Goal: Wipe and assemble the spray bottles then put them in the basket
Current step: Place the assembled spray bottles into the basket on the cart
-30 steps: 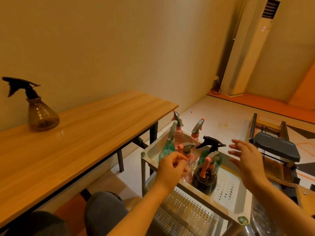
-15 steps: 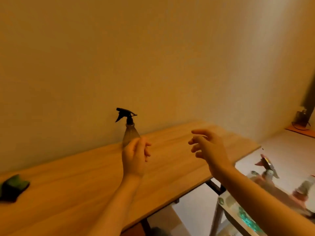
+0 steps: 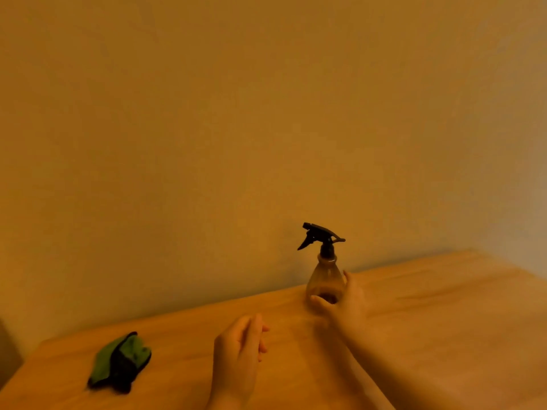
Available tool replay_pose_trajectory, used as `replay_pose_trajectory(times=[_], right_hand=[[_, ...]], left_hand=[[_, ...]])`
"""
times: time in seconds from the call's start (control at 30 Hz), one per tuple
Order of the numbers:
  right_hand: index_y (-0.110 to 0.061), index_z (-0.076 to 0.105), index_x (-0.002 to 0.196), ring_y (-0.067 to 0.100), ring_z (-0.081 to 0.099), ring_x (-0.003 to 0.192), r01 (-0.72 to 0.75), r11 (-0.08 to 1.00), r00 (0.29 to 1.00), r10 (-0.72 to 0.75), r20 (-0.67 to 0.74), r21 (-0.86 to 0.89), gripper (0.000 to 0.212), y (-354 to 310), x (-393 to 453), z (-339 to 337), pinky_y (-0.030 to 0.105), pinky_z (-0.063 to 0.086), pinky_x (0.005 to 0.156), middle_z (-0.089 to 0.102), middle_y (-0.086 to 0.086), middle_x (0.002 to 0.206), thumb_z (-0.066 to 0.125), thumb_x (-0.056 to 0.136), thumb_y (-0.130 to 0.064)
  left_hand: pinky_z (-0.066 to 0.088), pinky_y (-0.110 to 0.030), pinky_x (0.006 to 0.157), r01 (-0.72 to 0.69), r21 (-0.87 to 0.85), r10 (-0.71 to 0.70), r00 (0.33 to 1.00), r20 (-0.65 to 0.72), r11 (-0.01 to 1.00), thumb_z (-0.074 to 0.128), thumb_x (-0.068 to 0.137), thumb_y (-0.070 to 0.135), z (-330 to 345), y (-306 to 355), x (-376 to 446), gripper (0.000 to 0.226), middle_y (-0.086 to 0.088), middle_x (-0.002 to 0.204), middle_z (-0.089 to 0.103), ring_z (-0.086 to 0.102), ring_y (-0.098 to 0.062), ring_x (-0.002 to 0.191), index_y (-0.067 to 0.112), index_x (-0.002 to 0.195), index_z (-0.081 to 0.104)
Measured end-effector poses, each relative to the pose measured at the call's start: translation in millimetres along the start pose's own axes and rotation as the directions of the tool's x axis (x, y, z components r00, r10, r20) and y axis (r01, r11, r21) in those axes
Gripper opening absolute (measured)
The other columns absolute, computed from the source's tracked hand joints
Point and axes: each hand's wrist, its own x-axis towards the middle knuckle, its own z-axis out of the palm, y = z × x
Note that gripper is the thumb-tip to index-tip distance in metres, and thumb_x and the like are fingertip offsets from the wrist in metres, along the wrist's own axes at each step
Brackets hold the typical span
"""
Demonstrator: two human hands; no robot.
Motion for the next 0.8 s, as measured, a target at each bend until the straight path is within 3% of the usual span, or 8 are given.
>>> replay_pose_trajectory(times=[0.23,0.33,0.4,0.5,0.57,0.63,0.7,0.8], right_hand=[[-0.036,0.046,0.116,0.007,0.061,0.1,0.042,0.993,0.999,-0.042,0.006,0.108,0.053,12,1,1,0.038,0.051,0.089,0.06,-0.015,0.106,0.068,0.082,-0.003],[-0.039,0.045,0.114,-0.01,0.059,0.087,0.029,0.993,0.998,-0.035,0.05,0.117,0.052,10,-18,-12,0.017,0.049,0.078,0.058,-0.023,0.098,0.067,0.084,-0.003],[-0.038,0.045,0.12,-0.011,0.056,0.089,0.028,0.992,0.996,-0.038,0.084,0.121,0.055,13,-35,-19,0.013,0.045,0.077,0.056,-0.025,0.102,0.068,0.083,-0.004],[-0.033,0.047,0.124,-0.01,0.057,0.096,0.004,0.984,0.994,-0.023,0.107,0.177,0.059,18,-57,-30,0.027,0.049,0.085,0.056,-0.021,0.11,0.069,0.081,0.0],[-0.03,0.05,0.121,-0.015,0.057,0.095,-0.008,0.975,0.991,-0.021,0.129,0.223,0.059,20,-70,-38,0.028,0.048,0.083,0.058,-0.019,0.109,0.069,0.079,0.007],[-0.03,0.05,0.119,-0.018,0.056,0.094,-0.016,0.969,0.987,-0.023,0.157,0.246,0.06,21,-84,-46,0.026,0.048,0.08,0.059,-0.018,0.108,0.069,0.078,0.009],[-0.032,0.049,0.12,-0.021,0.053,0.096,-0.017,0.968,0.983,-0.03,0.181,0.251,0.061,24,-96,-55,0.028,0.048,0.084,0.057,-0.019,0.111,0.071,0.077,0.006],[-0.036,0.047,0.121,-0.02,0.052,0.098,-0.009,0.974,0.979,-0.038,0.2,0.227,0.061,24,-110,-68,0.027,0.047,0.089,0.054,-0.022,0.115,0.073,0.078,-0.001]], left_hand=[[0.041,-0.022,0.048,-0.055,0.102,0.05,0.997,0.056,0.993,0.055,0.095,0.023,7,0,22,0.028,0.001,0.054,0.058,0.051,-0.005,0.048,0.019,0.069,0.065],[0.045,-0.012,0.061,-0.077,0.199,0.064,0.996,0.067,0.977,0.055,0.094,0.021,21,12,29,0.016,0.011,0.085,0.064,0.059,0.0,0.076,0.036,0.089,0.059],[0.045,-0.013,0.077,-0.106,0.211,0.086,0.991,0.101,0.972,0.059,0.091,0.022,31,20,35,0.033,0.018,0.114,0.054,0.053,0.002,0.102,0.044,0.112,0.047],[0.032,-0.012,0.099,-0.229,0.186,0.186,0.957,0.223,0.955,0.069,0.085,0.022,46,35,40,0.07,0.033,0.133,0.027,0.032,0.008,0.125,0.055,0.13,0.026],[0.021,-0.001,0.096,-0.286,0.214,0.213,0.926,0.312,0.934,0.071,0.083,0.027,54,47,40,0.078,0.031,0.138,0.02,0.022,0.012,0.128,0.06,0.129,0.017],[0.021,-0.004,0.099,-0.297,0.212,0.204,0.905,0.373,0.931,0.07,0.084,0.029,60,56,38,0.078,0.024,0.142,0.019,0.021,0.008,0.129,0.06,0.13,0.016],[0.032,-0.018,0.102,-0.268,0.163,0.181,0.893,0.412,0.95,0.067,0.087,0.026,65,61,32,0.071,0.02,0.141,0.026,0.031,0.004,0.125,0.058,0.131,0.022],[0.046,-0.016,0.086,-0.237,0.095,0.177,0.889,0.423,0.967,0.06,0.092,0.016,70,68,19,0.054,0.019,0.117,0.052,0.058,0.005,0.101,0.048,0.128,0.037]])
